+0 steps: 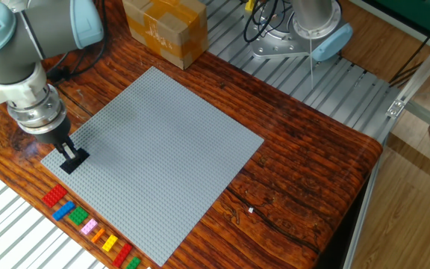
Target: Build with small Lego blocks
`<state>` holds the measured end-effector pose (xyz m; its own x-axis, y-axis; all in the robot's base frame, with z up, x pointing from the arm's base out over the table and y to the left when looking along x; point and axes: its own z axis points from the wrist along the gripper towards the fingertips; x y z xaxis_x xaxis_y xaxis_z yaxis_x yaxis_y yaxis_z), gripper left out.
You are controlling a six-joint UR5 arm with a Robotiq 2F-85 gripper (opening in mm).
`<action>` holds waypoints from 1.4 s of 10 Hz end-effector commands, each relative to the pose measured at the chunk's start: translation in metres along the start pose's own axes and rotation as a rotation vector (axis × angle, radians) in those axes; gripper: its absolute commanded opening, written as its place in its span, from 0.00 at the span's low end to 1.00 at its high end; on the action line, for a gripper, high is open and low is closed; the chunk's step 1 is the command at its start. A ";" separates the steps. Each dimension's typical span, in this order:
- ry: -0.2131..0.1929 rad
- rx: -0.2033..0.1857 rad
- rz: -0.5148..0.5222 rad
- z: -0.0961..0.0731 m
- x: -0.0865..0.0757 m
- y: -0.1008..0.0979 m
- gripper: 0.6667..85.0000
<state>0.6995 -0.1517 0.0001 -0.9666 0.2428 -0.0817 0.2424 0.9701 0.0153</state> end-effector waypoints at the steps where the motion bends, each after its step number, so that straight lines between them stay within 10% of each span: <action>1: -0.016 -0.020 0.019 0.005 0.006 0.006 0.00; 14: -0.041 -0.037 0.005 0.002 -0.012 0.006 0.00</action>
<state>0.7107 -0.1514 -0.0010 -0.9649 0.2367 -0.1137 0.2341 0.9716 0.0356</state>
